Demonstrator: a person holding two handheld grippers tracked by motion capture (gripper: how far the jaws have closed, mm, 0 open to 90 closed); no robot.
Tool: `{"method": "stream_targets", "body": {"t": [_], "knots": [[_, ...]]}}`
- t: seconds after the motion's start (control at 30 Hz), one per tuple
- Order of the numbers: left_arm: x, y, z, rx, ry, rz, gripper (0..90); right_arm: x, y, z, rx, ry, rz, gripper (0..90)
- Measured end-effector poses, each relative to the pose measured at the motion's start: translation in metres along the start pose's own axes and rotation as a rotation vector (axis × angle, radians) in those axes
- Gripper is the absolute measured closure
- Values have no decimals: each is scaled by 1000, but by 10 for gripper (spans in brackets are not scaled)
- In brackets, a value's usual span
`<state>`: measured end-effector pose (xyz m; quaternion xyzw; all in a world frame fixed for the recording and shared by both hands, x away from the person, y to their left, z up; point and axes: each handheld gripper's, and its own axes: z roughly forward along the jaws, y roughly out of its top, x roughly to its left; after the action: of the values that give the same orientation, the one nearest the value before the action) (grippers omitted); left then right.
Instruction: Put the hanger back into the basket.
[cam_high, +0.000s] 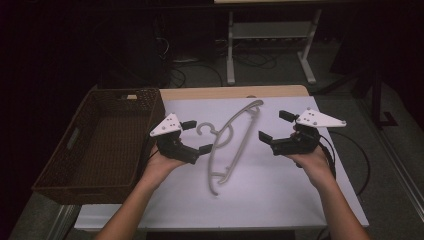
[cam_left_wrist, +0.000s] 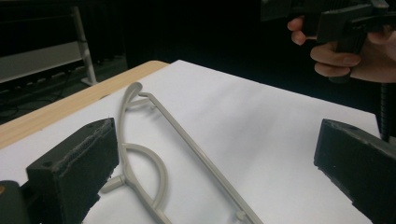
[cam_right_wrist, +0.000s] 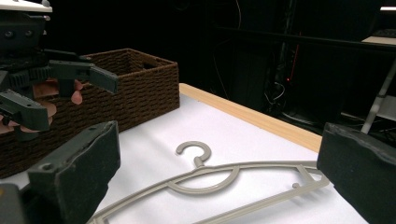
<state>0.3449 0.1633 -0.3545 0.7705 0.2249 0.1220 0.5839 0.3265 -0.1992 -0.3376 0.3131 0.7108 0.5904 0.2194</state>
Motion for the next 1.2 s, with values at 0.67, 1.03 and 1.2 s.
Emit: {"method": "stream_targets", "body": {"t": [0.67, 1.03, 1.2], "knots": [[20, -8, 21, -47, 14, -9, 0, -16, -4, 44, 47, -29, -8, 20], [22, -10, 32, -32, 8, -9, 0, -21, -15, 55, 166, -9, 8, 278], [22, -11, 32, -30, 9, -17, 0, -19, -23, 62, 213, -14, -16, 484]]}}
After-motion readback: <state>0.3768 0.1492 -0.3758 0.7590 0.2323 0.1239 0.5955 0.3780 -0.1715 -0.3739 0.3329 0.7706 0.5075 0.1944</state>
